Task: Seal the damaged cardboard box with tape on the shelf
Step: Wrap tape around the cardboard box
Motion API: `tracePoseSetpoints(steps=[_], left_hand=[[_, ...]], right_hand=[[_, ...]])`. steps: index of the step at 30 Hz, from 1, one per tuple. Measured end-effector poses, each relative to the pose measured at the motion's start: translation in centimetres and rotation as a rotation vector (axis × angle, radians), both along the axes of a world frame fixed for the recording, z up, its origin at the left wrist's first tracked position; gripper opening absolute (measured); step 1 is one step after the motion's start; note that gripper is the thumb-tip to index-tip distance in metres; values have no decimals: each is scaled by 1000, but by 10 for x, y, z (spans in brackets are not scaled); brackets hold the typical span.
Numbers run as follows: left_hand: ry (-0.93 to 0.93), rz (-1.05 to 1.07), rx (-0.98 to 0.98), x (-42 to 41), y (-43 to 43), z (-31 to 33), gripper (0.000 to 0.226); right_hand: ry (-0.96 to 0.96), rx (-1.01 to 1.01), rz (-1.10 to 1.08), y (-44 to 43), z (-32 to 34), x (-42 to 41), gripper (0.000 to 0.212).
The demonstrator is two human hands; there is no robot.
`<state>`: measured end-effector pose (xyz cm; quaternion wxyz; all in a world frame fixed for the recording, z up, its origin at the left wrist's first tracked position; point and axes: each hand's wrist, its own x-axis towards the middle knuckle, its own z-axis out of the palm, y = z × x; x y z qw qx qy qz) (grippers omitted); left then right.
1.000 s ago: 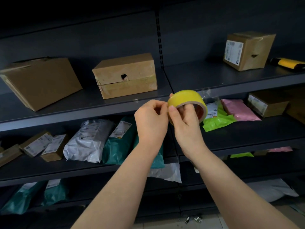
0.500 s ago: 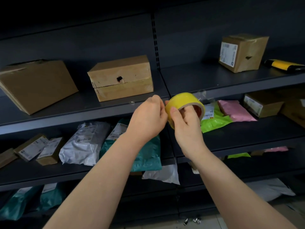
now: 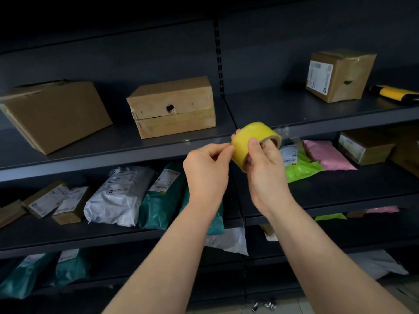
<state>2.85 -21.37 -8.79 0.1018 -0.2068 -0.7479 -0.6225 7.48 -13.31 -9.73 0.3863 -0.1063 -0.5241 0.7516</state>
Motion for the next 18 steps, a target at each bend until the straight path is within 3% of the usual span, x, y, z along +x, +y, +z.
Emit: tracePoseSetpoints(steps=[3, 6, 9, 12, 16, 18], left_hand=[[197, 110, -167, 4, 0, 1, 9], [283, 146, -398, 2, 1, 5, 6], [275, 82, -510, -6, 1, 5, 5], [182, 25, -363, -12, 1, 5, 6], [-253, -203, 62, -10, 1, 10, 26], [-170, -219, 44, -13, 0, 10, 26]], right_hand=[[-18, 73, -43, -5, 0, 1, 44], [-45, 175, -52, -5, -7, 4, 22], [-107, 310, -68, -2, -4, 8, 28], [-205, 491, -167, 2, 1, 8, 36], [-246, 507, -222, 12, -3, 11, 35], [-297, 460, -179, 14, -2, 12, 42]])
